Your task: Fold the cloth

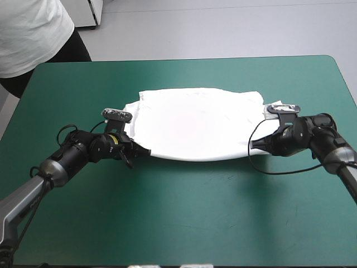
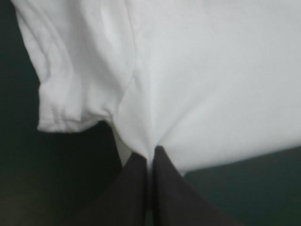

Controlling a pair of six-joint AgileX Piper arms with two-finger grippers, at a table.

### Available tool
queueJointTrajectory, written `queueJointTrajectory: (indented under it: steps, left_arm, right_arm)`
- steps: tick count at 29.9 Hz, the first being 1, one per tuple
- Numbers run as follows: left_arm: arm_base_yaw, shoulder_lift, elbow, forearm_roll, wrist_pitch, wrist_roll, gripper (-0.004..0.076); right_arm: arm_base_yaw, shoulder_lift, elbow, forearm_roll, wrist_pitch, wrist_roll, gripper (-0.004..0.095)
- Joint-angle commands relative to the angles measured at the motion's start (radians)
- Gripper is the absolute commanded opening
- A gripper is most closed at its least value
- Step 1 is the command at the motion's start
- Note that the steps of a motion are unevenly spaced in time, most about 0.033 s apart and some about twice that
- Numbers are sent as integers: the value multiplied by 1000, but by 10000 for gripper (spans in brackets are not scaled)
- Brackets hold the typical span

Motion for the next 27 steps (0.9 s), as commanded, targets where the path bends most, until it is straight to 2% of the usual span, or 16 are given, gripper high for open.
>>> queueJointTrajectory:
  steps: [1, 8, 15, 17, 20, 22, 24, 27]
  left_arm:
    - [-12, -86, 51, -41, -36, -22, -10]
    - [-13, -172, 194, -79, -11, -25, -10]
    - [-13, -151, 221, -97, 33, -25, 13]
    - [-13, -141, 221, -101, 58, -25, 90]
    - [-13, -139, 214, -125, 121, -25, 291]
    - [-13, -144, 189, -128, 191, -33, 405]
    - [-13, -156, 156, -126, 241, -33, 487]
    - [-13, -186, 97, -105, 274, -37, 498]
  right_arm:
    - [-5, -101, 60, 6, 0, -2, -17]
    - [-5, -205, 216, 10, 7, 29, -17]
    - [-5, -193, 241, 52, 16, 24, 13]
    - [-5, -193, 241, 55, 27, 10, 115]
    - [-5, -193, 235, 57, 64, 7, 346]
    - [-5, -193, 220, 60, 95, 28, 457]
    - [-5, -203, 192, 60, 120, 35, 505]
    - [-8, -232, 131, 44, 148, 35, 503]
